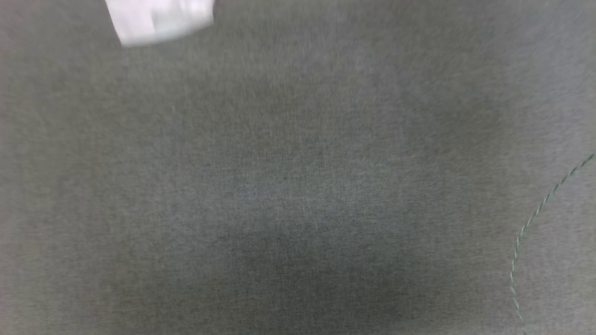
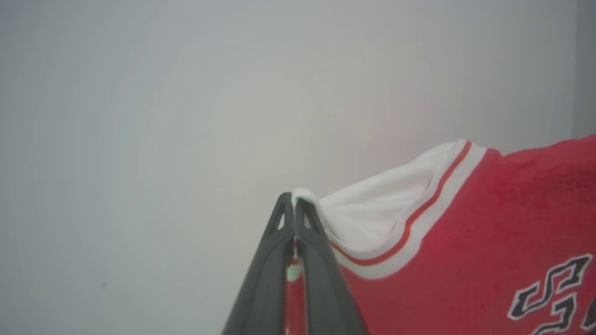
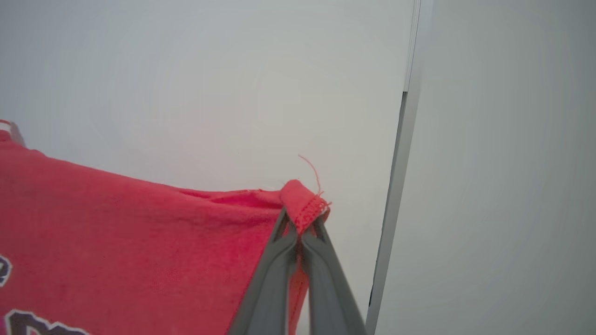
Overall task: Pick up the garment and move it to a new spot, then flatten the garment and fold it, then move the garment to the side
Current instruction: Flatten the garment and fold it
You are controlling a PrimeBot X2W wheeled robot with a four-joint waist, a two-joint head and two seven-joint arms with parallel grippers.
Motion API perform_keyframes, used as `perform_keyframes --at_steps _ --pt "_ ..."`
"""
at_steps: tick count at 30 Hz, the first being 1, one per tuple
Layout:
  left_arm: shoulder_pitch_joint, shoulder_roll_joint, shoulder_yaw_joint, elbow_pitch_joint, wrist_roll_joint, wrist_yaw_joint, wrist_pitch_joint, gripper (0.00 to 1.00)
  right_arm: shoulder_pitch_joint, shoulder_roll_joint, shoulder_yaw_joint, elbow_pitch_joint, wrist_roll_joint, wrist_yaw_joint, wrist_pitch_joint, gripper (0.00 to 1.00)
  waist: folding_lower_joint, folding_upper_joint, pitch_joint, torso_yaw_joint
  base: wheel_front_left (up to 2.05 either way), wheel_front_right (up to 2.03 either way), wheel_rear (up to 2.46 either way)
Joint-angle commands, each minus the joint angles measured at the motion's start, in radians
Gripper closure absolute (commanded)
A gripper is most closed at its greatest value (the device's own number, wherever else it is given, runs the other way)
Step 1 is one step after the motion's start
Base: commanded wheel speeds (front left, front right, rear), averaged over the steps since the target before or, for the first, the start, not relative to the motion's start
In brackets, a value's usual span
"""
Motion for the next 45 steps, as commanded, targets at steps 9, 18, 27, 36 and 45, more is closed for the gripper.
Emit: perform_keyframes --at_steps 9,18,27,36,45 --pt "-0.081 -0.068 0.001 0.066 0.013 -0.026 -0.091 1.00 -0.035 0.044 -0.123 -0.016 -0.114 -0.001 -0.043 1.00 0.0000 0.0000 0.157 0.040 0.00 0.00 0.00" --pt "0.139 -0.084 0.010 0.132 -0.065 -0.059 -0.103 1.00 0.090 0.068 0.031 0.073 -0.049 -0.001 -0.037 1.00 0.0000 0.0000 -0.006 0.074 0.00 0.00 0.00" --pt "0.430 -0.066 0.006 0.098 -0.151 -0.068 -0.094 1.00 0.320 -0.004 0.246 0.012 0.217 -0.001 0.081 1.00 0.0000 0.0000 -0.207 0.105 0.00 0.00 0.00" --pt "0.734 0.002 -0.024 -0.073 -0.210 -0.064 -0.125 1.00 0.690 -0.209 0.369 -0.297 0.475 -0.001 0.275 1.00 0.0000 0.0000 -0.343 0.136 0.00 0.00 0.00" --pt "1.063 0.161 -0.039 -0.429 -0.264 0.086 -0.138 1.00 1.102 -0.332 0.285 -0.601 0.576 -0.001 0.459 1.00 0.0000 0.0000 -0.386 0.149 0.00 0.00 0.00"
